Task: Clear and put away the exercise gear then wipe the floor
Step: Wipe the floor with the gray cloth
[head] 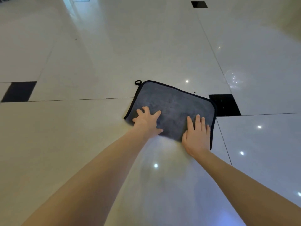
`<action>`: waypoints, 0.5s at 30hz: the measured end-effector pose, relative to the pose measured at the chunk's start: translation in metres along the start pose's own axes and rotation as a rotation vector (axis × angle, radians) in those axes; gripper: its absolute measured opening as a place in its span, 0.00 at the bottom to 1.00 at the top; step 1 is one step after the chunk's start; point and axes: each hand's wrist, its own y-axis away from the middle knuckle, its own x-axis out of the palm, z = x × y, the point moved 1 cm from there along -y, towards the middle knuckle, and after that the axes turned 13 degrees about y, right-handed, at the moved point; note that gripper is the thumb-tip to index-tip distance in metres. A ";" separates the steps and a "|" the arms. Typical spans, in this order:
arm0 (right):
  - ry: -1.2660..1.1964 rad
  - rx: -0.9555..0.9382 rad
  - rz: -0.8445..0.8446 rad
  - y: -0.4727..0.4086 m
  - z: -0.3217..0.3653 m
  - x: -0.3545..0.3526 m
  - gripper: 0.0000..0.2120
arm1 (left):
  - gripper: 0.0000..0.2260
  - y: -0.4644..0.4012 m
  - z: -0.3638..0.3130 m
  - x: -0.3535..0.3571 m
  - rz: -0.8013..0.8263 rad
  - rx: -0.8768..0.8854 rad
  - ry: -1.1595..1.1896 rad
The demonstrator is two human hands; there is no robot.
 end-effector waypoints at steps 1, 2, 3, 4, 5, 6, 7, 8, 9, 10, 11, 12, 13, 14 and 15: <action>0.005 -0.008 0.003 0.002 0.004 0.000 0.28 | 0.34 0.003 0.004 0.001 -0.008 -0.002 0.011; 0.011 -0.020 0.004 0.005 0.009 -0.001 0.28 | 0.34 0.007 0.010 0.003 -0.015 -0.006 0.021; 0.017 -0.038 0.007 0.009 0.015 -0.001 0.27 | 0.34 0.013 0.017 0.005 -0.020 -0.011 0.033; 0.023 -0.060 0.012 0.013 0.021 -0.002 0.27 | 0.34 0.020 0.026 0.008 -0.027 -0.021 0.051; 0.031 -0.086 0.021 0.018 0.028 -0.003 0.27 | 0.34 0.028 0.036 0.012 -0.035 -0.034 0.075; 0.041 -0.117 0.031 0.024 0.036 -0.004 0.27 | 0.34 0.037 0.048 0.015 -0.048 -0.051 0.105; 0.054 -0.153 0.041 0.030 0.045 -0.005 0.27 | 0.34 0.048 0.060 0.019 -0.063 -0.069 0.133; 0.067 -0.193 0.048 0.037 0.055 -0.007 0.27 | 0.34 0.059 0.074 0.023 -0.079 -0.089 0.154; 0.081 -0.237 0.051 0.044 0.066 -0.009 0.27 | 0.34 0.071 0.088 0.026 -0.090 -0.113 0.167; 0.094 -0.282 0.055 0.052 0.078 -0.011 0.27 | 0.34 0.084 0.103 0.030 -0.095 -0.140 0.176; 0.109 -0.328 0.059 0.059 0.092 -0.014 0.28 | 0.34 0.097 0.118 0.033 -0.094 -0.166 0.182; 0.128 -0.375 0.064 0.067 0.106 -0.016 0.28 | 0.34 0.111 0.133 0.037 -0.091 -0.192 0.189; 0.145 -0.423 0.068 0.075 0.120 -0.018 0.28 | 0.35 0.126 0.148 0.041 -0.086 -0.218 0.199; 0.158 -0.473 0.072 0.083 0.134 -0.019 0.28 | 0.35 0.141 0.163 0.045 -0.081 -0.248 0.213; 0.165 -0.524 0.074 0.092 0.149 -0.020 0.28 | 0.35 0.156 0.179 0.048 -0.076 -0.282 0.230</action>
